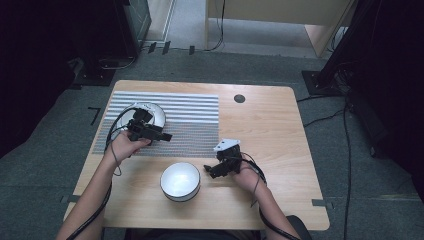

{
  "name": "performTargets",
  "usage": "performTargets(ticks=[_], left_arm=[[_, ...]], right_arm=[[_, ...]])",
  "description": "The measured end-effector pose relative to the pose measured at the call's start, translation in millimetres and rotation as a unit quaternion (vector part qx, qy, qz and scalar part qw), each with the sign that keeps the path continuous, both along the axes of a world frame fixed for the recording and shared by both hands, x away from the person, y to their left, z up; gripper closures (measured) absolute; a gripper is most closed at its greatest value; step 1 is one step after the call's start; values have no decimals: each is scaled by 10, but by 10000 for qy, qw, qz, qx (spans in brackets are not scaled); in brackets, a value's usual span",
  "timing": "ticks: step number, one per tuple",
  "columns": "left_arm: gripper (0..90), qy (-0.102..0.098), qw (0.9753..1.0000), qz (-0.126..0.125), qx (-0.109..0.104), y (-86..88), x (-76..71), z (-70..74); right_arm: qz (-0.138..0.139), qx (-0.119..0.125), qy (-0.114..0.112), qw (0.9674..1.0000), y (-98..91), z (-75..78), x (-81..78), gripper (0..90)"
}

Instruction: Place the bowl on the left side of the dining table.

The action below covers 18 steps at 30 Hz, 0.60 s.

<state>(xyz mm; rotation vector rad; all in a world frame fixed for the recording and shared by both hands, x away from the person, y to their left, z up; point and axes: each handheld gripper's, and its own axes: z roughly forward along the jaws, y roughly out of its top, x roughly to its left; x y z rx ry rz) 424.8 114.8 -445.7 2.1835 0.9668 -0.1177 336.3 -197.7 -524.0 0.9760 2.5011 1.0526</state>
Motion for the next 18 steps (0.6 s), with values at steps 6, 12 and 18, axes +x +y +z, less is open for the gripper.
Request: performTargets(ticks=[6,12,18], left_arm=[[309,42,9998,-168,7,-112,-18,-57],[309,79,9997,-225,84,-174,-21,-147],[309,81,9995,-286,143,-221,-24,-230]], right_arm=[[1,0,0,10000,0,0,0,0],[0,0,0,10000,0,0,0,0],[8,-2,-13,10000,-1,-1,2,0]])
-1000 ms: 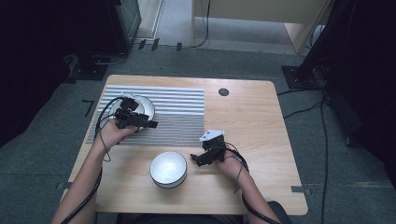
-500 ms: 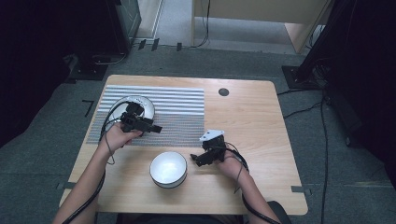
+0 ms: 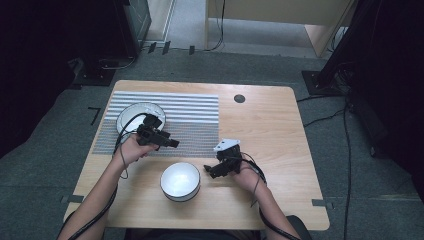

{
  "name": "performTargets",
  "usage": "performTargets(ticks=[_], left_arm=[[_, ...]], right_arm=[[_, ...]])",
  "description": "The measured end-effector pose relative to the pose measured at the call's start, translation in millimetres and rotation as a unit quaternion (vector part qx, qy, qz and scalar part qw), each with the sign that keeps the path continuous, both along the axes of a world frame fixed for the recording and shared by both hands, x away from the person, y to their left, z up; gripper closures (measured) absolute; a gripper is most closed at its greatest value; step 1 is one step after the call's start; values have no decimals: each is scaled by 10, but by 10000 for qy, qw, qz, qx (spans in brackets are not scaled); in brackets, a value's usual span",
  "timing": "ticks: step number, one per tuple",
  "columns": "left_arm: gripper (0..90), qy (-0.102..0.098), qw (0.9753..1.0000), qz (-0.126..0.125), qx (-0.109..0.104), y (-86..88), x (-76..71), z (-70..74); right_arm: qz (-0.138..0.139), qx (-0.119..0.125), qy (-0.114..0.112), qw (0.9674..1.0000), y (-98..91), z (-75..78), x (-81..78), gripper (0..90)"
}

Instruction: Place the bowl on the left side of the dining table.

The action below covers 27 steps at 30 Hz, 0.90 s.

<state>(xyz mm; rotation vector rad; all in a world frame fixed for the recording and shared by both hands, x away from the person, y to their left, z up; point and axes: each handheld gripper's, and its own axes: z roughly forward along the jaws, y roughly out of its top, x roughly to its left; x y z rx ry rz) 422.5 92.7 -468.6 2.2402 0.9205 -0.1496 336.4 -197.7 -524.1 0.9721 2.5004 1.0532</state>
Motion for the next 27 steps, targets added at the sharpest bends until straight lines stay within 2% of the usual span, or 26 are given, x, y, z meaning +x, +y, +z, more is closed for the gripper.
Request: performTargets(ticks=[6,17,25,27], left_arm=[[309,-34,10000,-87,11,-46,-12,-56],[307,85,9995,-165,267,-140,-8,-235],[300,7,9996,-254,124,-107,-2,-263],[291,-30,9995,-261,193,-119,-11,-257]], right_arm=[[-2,1,5,10000,0,0,-1,0],[-3,1,6,10000,0,0,-1,0],[-4,3,6,10000,1,0,-1,0],[-4,2,5,10000,1,0,-1,0]])
